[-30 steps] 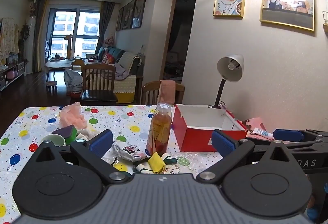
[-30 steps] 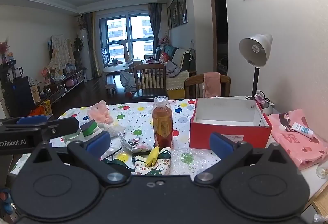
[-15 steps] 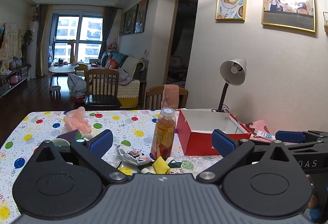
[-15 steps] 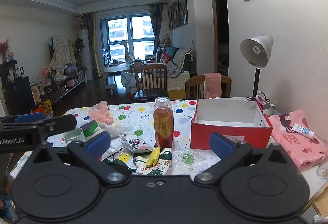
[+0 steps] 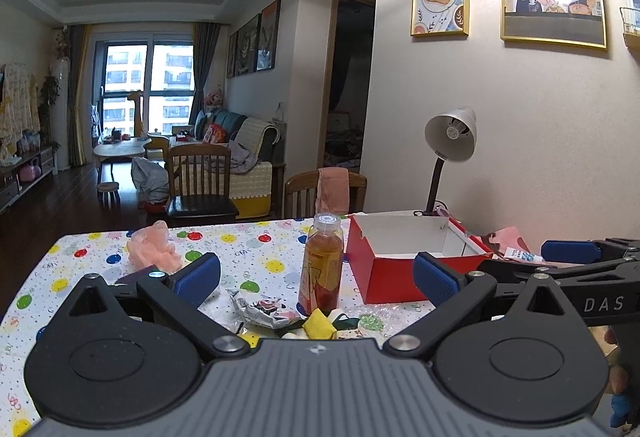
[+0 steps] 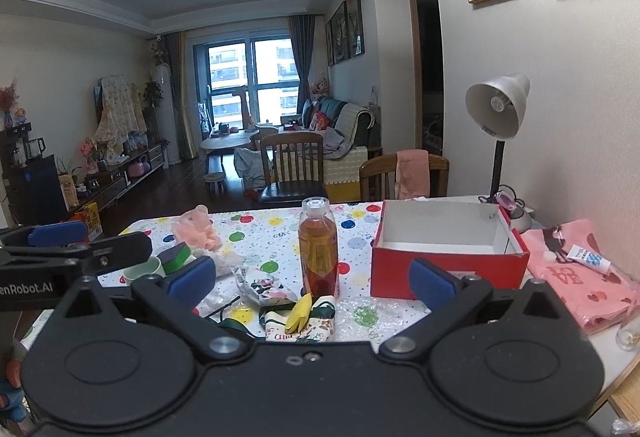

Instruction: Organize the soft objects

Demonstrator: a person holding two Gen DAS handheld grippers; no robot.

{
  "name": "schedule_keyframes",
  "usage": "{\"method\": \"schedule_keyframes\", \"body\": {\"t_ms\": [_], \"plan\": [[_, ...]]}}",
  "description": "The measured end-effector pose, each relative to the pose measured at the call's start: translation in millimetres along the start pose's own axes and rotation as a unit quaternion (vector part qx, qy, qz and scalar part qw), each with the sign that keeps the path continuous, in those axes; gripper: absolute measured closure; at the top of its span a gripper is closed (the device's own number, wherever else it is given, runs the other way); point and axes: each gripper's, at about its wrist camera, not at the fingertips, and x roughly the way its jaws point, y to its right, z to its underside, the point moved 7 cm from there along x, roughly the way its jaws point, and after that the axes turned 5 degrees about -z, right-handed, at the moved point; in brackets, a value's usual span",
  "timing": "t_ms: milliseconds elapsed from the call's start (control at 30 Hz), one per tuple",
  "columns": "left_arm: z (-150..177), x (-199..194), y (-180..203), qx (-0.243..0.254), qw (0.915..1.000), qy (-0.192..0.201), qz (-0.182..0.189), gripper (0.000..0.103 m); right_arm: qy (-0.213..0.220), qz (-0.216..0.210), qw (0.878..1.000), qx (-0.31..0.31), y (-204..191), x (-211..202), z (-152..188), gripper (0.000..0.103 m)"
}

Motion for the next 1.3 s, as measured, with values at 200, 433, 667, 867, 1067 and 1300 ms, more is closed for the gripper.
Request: {"method": "schedule_keyframes", "body": {"t_ms": [200,433,667,867,1067,1300], "plan": [[-0.5,-1.4,1.2,0.004,1.0000,0.003,0.003,0.000,0.001,0.002,1.000,0.009,3.3,0.5,1.1,0.000],[-0.9,-1.2,1.4,0.007,1.0000,0.002,0.002,0.000,0.002,-0.007,1.000,0.006,-1.6,0.8,2.2,0.000],[-1.2,-2.5,2.1,0.007,0.9999,0.006,0.010,0.000,0.009,0.001,1.000,0.005,1.1,-2.0,1.3,0.000],[-1.8,-3.1,3.1,0.008,0.9998,0.009,0.016,0.000,0.011,0.013,1.000,0.006,3.7,-3.2,1.4,0.000],[-1.2,-1.7,5.0,0.009,0.9995,0.007,0.029,0.000,0.010,0.014,1.000,0.005,3.4,-3.8,0.5,0.000],[-1.9,0.2,6.1,0.004,0.9993,0.006,0.037,0.000,0.009,0.015,1.000,0.004,4.8,-3.6,-1.5,0.000]]}}
